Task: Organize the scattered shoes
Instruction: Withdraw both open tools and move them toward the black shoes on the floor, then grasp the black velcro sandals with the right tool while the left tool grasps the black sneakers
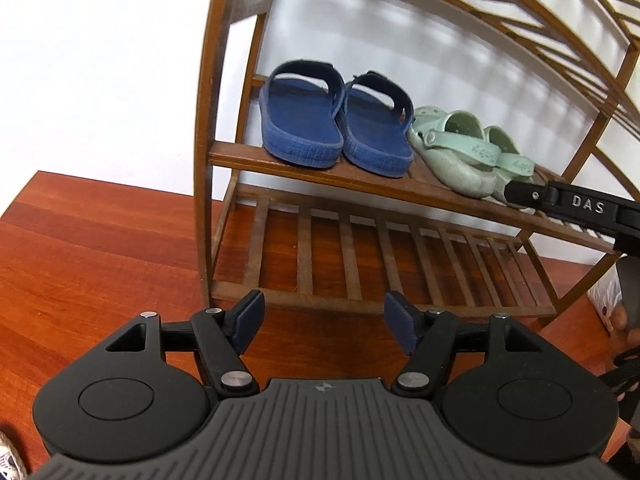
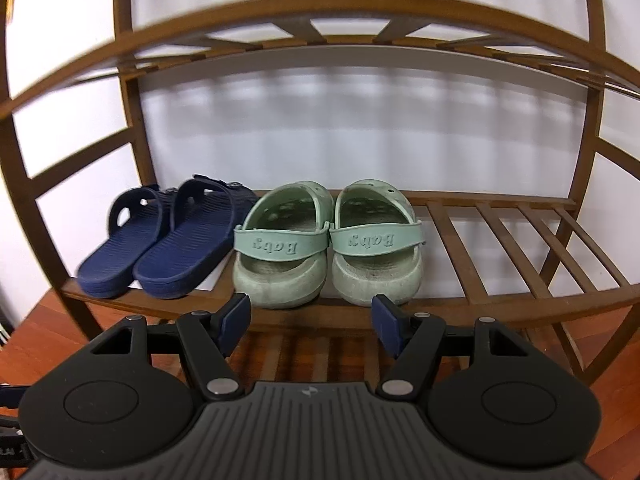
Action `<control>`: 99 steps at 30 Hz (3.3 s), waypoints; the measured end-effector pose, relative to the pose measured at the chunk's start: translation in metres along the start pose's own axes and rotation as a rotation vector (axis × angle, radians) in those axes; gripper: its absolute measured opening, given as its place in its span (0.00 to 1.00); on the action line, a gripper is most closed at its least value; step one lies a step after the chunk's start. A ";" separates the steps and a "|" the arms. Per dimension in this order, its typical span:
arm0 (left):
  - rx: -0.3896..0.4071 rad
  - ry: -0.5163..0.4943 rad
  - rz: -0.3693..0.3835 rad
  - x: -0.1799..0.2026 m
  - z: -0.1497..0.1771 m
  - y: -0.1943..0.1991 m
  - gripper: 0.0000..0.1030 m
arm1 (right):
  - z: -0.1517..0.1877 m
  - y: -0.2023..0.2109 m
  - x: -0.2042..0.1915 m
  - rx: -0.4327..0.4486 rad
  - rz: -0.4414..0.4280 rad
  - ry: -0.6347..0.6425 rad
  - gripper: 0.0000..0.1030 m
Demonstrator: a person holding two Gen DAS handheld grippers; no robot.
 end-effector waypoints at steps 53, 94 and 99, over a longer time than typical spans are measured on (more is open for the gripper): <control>-0.184 -0.036 -0.036 -0.016 0.195 0.077 0.83 | 0.254 0.174 0.004 -0.271 -0.014 -0.023 0.81; -0.279 -0.212 -0.017 0.045 0.206 0.036 0.84 | 0.399 0.157 0.025 -0.378 0.060 -0.148 0.66; -0.281 -0.195 -0.015 0.046 0.204 0.031 0.84 | 0.399 0.149 0.026 -0.302 0.067 -0.161 0.49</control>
Point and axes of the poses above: each gripper's, at about its wrist camera, not at the fingertips, and y roughly against the way its jaws point, x to its right, z to its underside, the point moved 7 cm from there along -y, roughly the way its jaws point, and after that the axes turned 12 degrees about y, right-handed, at the moved point
